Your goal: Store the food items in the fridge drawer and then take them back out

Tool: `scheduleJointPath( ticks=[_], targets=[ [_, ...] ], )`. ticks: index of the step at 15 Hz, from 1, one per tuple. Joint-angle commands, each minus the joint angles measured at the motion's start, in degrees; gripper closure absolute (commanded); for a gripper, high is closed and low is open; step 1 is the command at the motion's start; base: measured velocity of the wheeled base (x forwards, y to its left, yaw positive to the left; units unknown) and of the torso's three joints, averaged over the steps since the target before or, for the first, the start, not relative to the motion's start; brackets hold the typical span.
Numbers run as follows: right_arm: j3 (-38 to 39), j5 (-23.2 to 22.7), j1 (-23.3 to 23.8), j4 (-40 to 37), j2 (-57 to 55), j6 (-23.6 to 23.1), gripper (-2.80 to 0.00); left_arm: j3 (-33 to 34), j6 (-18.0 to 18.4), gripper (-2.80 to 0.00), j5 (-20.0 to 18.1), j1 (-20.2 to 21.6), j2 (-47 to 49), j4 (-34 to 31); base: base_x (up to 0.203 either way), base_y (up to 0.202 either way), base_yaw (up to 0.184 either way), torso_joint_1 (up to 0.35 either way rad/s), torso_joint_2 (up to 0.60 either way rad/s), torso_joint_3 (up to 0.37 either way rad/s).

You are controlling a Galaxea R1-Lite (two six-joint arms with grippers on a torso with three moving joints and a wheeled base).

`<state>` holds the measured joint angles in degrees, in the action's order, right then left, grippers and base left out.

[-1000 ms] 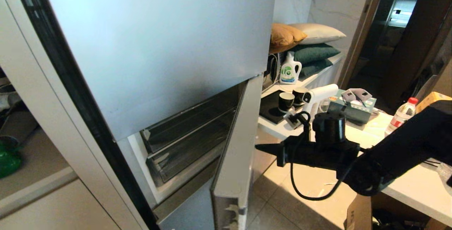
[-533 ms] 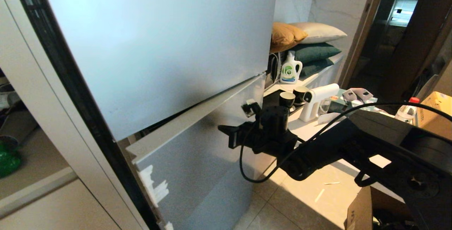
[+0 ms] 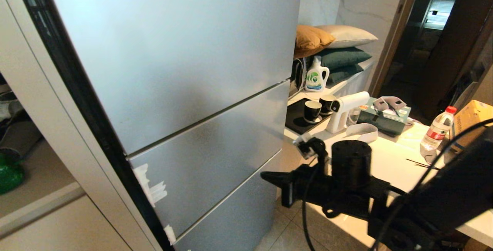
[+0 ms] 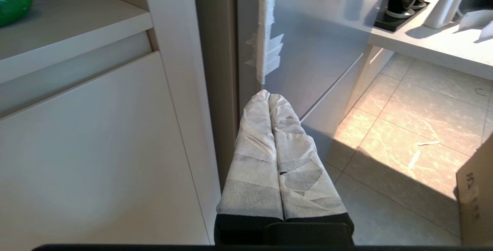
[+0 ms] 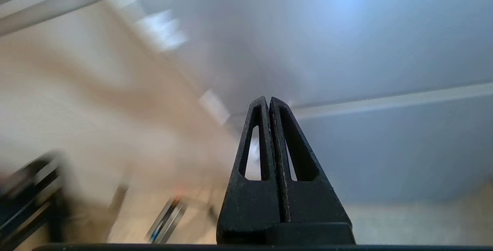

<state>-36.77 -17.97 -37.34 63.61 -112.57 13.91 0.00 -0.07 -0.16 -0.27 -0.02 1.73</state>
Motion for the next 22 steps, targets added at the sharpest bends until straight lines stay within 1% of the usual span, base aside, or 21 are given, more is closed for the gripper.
scheduleJointPath(
  ticks=[1,3,4,5,6,7,8,9,10,11,12,13,14,15,16,17,18,19,20,21,22],
  targets=[
    [13.54,0.12,-1.79,-1.40,22.10,0.02,0.00,0.62,-0.01,0.00,-0.02,0.00,0.02,0.03,0.000,0.000,0.000,0.000,0.00,0.000],
    [20.64,2.22,-2.79,-7.49,37.90,-0.09,0.00,0.62,-0.01,0.00,-0.02,0.00,0.02,0.03,0.000,0.000,0.000,0.000,0.00,0.000],
    [23.32,5.20,-3.13,-12.57,46.56,-0.10,0.00,0.62,-0.01,0.00,0.03,0.00,0.02,0.03,0.000,0.000,0.000,0.000,0.00,0.000],
    [25.72,9.60,-3.40,-17.94,54.38,-0.13,0.00,0.62,-0.01,0.00,-0.02,0.00,0.02,0.03,0.000,0.000,0.000,0.000,0.00,0.000],
    [28.30,15.04,-3.42,-22.64,61.32,-0.26,0.00,0.62,-0.01,0.00,-0.02,0.00,0.02,0.03,0.000,0.000,0.000,0.000,0.00,0.000],
    [30.72,20.57,-2.54,-27.20,67.99,-0.44,0.00,0.62,-0.01,0.00,-0.02,0.00,0.02,0.03,0.000,0.000,0.000,0.000,0.00,0.000],
    [32.60,24.37,0.18,-32.02,73.79,-0.68,0.00,0.62,-0.01,0.00,-0.01,0.00,0.02,0.03,0.000,0.000,0.000,0.000,0.00,0.000],
    [33.87,25.57,4.93,-36.00,77.75,-1.13,0.00,0.62,-0.01,0.00,-0.02,0.00,0.02,0.03,0.000,0.000,0.000,0.000,0.00,0.000],
    [34.74,24.22,12.40,-39.17,80.16,-1.84,0.00,0.62,-0.01,0.00,-0.01,0.00,0.02,0.03,0.000,0.000,0.000,0.000,0.00,0.000],
    [35.26,20.79,19.79,-41.77,81.82,-2.39,0.00,0.62,-0.01,0.00,-0.02,0.00,0.02,0.03,0.000,0.000,0.000,0.000,0.00,0.000],
    [35.64,15.83,27.09,-44.96,84.41,-2.91,0.00,0.62,0.07,0.00,-0.02,0.00,0.02,0.03,0.000,0.000,0.000,0.000,0.00,0.000],
    [35.63,9.84,34.56,-49.22,88.11,-3.34,0.00,0.62,-0.01,0.00,-0.01,0.00,0.02,0.03,0.000,0.000,0.000,0.000,0.00,0.000],
    [35.33,4.89,40.25,-53.57,92.69,-3.63,0.00,0.62,-0.01,0.00,0.02,0.00,0.02,0.03,0.000,0.000,0.000,0.000,0.00,0.000],
    [35.29,2.69,43.47,-55.71,95.61,-4.26,0.00,0.62,-0.01,0.00,0.01,0.00,0.02,0.03,0.000,0.000,0.000,0.000,0.00,0.000],
    [35.79,2.83,44.56,-55.97,96.74,-7.11,0.00,0.62,-0.01,0.00,0.06,0.00,0.02,0.03,0.000,0.000,0.000,0.000,0.00,0.000],
    [36.24,4.49,44.56,-55.71,96.61,-13.92,0.00,0.62,-0.01,0.00,-0.02,0.00,0.02,0.03,0.000,0.000,0.000,0.000,0.00,0.000],
    [36.47,6.81,43.46,-55.97,96.53,-19.80,0.00,0.62,-0.01,0.00,-0.02,0.00,0.02,0.03,0.000,0.000,0.000,0.000,0.00,0.000],
    [36.54,9.17,40.79,-56.72,97.00,-21.94,0.00,0.62,-0.01,0.00,-0.02,0.00,0.02,0.03,0.000,0.000,0.000,0.000,0.00,0.000],
    [36.46,11.20,37.34,-58.92,99.01,-22.24,0.00,0.62,-0.01,0.00,-0.02,0.00,0.02,0.03,0.000,0.000,0.000,0.000,0.00,0.000],
    [36.42,13.88,35.35,-63.70,100.29,-22.51,0.00,0.62,-0.01,0.00,-0.02,0.00,0.02,0.03,0.000,0.000,0.000,0.000,0.00,0.000],
    [36.40,14.87,35.43,-65.81,101.10,-22.58,0.00,0.62,-0.01,0.00,-0.02,0.00,0.02,0.03,0.000,0.000,0.000,0.000,0.00,0.000]
  ],
)
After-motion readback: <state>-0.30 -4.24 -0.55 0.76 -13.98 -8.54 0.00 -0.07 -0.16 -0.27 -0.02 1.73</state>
